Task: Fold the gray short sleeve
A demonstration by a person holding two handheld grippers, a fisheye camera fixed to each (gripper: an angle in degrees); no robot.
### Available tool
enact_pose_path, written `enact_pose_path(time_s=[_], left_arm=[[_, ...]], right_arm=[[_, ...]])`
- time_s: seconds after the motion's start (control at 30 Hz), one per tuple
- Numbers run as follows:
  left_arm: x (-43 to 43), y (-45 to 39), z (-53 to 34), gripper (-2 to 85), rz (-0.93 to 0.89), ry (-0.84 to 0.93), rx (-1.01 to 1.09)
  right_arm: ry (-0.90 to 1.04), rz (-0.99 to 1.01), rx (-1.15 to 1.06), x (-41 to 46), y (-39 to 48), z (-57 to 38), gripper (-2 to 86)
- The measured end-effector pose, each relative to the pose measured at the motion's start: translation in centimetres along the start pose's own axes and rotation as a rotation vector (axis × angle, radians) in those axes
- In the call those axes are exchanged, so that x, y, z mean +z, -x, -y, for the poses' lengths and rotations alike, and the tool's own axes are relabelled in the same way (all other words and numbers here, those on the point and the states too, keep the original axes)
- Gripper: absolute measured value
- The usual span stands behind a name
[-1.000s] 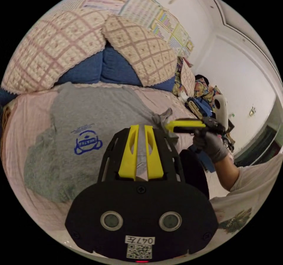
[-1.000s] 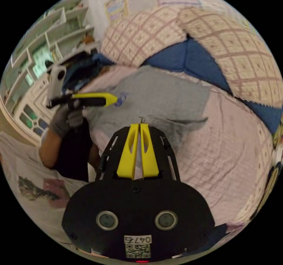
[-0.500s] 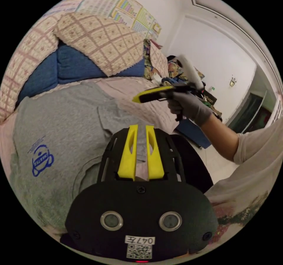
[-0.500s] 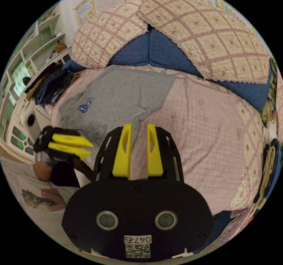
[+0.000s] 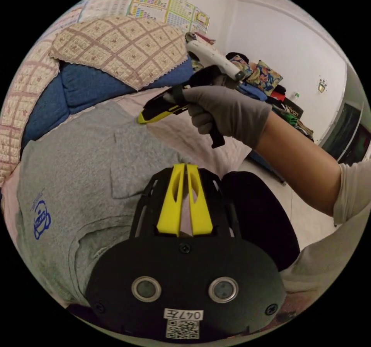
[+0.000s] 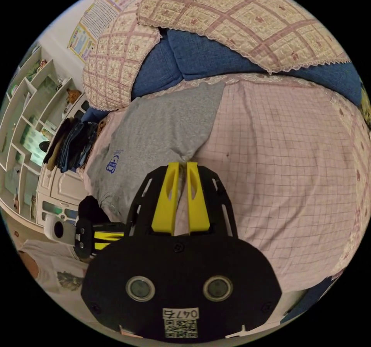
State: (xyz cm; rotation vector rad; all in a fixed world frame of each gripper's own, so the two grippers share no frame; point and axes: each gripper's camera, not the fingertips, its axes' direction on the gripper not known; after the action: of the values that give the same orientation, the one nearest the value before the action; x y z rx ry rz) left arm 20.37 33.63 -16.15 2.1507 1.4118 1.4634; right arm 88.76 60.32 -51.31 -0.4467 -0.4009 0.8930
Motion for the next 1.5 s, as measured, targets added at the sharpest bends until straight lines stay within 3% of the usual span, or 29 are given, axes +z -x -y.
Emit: enact_pose_path(time_s=[0.23,0.3,0.47,0.63,0.73,0.9,1.0,1.1,1.17,1.3,1.5], left_arm=[[0.5,2.5,0.4,-0.8,-0.145,0.01,-0.086],[2.0,3.9,0.2,-0.3,-0.202,0.066,-0.135],[0.9,5.3,-0.1,4.1,-0.307,0.016,-0.159],[-3.7,4.8,0.0,5.2,-0.29,-0.079,-0.12],[-10.7,6.4,-0.5,5.2,-0.226,-0.221,-0.137],[-23.6,13.2,-4.1,5.0,-0.036,-0.41,-0.359],[-26.2,15.1,-6.7,4.9,0.013,-0.487,-0.438],[-25.2,15.6,-6.9,4.8,-0.053,-0.5,-0.469],[-23.3,15.2,-5.1,4.9,-0.109,-0.439,-0.446],[-15.1,12.3,3.0,6.1,-0.063,-0.034,-0.285],[-7.3,8.1,8.5,6.5,0.05,0.156,-0.165]], right_arm=[[0.098,0.047,0.04,2.3,-2.3,0.0,1.1],[0.079,0.059,0.05,2.3,-2.1,-0.3,2.5],[-0.082,-0.048,0.014,-2.1,1.5,-2.4,6.1],[-0.042,-0.058,-0.223,-3.5,8.3,-4.8,5.3],[0.045,-0.134,-0.371,-2.8,12.7,-7.3,5.1],[0.117,-0.236,-0.56,-0.9,17.5,-12.0,5.3],[0.095,-0.289,-0.621,0.2,19.2,-14.2,5.4],[0.102,-0.337,-0.622,1.0,20.3,-15.0,4.8],[0.114,-0.351,-0.596,1.2,20.6,-15.2,4.2],[0.1,-0.33,-0.584,0.7,21.0,-15.8,4.1],[0.085,-0.342,-0.59,1.0,21.6,-16.6,3.7]])
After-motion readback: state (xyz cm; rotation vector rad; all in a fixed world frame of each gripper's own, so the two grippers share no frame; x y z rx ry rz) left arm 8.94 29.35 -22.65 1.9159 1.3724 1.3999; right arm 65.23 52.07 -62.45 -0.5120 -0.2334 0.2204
